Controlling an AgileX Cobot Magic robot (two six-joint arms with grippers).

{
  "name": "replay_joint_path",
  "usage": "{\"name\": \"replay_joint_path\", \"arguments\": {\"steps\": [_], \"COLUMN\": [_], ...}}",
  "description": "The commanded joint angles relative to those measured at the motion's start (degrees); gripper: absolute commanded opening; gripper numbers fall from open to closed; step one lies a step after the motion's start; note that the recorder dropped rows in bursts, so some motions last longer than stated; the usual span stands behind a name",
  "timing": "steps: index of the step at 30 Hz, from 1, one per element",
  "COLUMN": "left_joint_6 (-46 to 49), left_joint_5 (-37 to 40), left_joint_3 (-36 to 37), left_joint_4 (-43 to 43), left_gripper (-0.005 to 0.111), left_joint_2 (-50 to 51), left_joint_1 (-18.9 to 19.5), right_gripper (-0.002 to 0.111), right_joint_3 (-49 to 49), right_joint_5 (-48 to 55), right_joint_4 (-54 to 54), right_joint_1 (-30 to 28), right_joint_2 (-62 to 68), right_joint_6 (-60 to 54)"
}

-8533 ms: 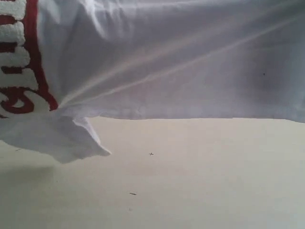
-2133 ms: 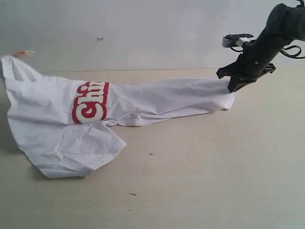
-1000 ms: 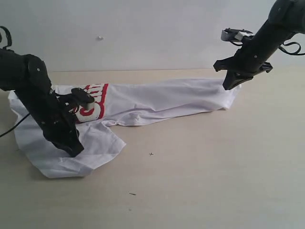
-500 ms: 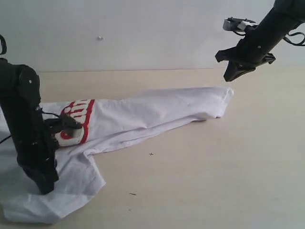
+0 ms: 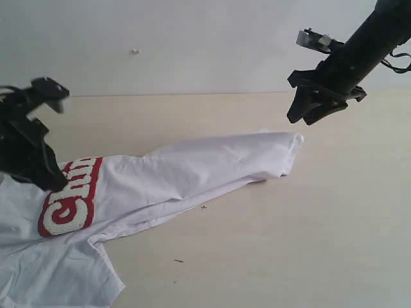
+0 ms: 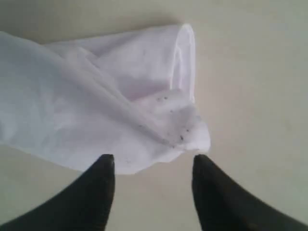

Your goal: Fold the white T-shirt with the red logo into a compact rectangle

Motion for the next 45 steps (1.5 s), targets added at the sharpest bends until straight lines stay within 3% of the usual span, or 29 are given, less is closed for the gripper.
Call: {"name": "replay_joint_path", "arguments": {"steps": [1,6,9,12,14,17,18,19,25,35,40,45], "left_joint_6": [6.2,13.9,14.9,15.0,15.0,15.2,15.3,15.3,16.5,18.1,18.1,23.9], "left_joint_5": [-1.4,-1.8,-3.7,-2.7,-2.5,-2.6,-2.8,-2.9,-2.9,-2.9,-3.8,-0.9], "left_joint_3": [0.1,0.1,0.1,0.1,0.1,0.1,0.1,0.1,0.1,0.1,0.1,-1.0], "left_joint_4": [-9.0,-16.3,-16.9,-17.7,-17.7,-17.7,-17.7,-17.7,-17.7,-20.8,-21.0,-28.7], "left_gripper": [0.000,0.000,0.000,0.000,0.000,0.000,0.000,0.000,0.000,0.000,0.000,0.000], "left_joint_2": [-2.6,-0.1,1.0,2.2,2.9,4.2,4.7,4.9,5.6,5.6,5.6,5.5], "left_joint_1": [5.1,5.1,5.1,5.1,5.1,5.1,5.1,5.1,5.1,5.1,5.1,4.5], "right_gripper": [0.059,0.056,0.057,0.055,0.048,0.020,0.006,0.000,0.000,0.000,0.000,0.000], "right_joint_3": [0.7,0.7,0.7,0.6,0.6,0.6,0.6,0.6,0.6,0.6,0.6,0.6], "right_joint_5": [-2.3,-5.7,-3.3,-7.4,-8.5,-8.2,-7.7,-7.3,-4.3,-4.1,-7.5,-6.5], "right_joint_4": [-7.6,-5.0,-17.8,-19.4,-18.8,-18.6,-18.6,-18.6,-17.0,-4.3,-2.8,-2.8], "right_joint_1": [0.4,4.2,7.6,8.1,8.1,8.1,8.1,8.1,8.1,8.1,8.1,8.1], "right_joint_2": [-0.3,0.6,3.7,5.0,5.2,4.8,4.3,3.8,-1.6,-13.8,-17.2,-15.8], "right_joint_6": [-4.3,-14.8,-15.9,-12.7,-12.4,-12.9,-14.0,-14.9,-17.4,-17.6,-16.6,-16.1]}}
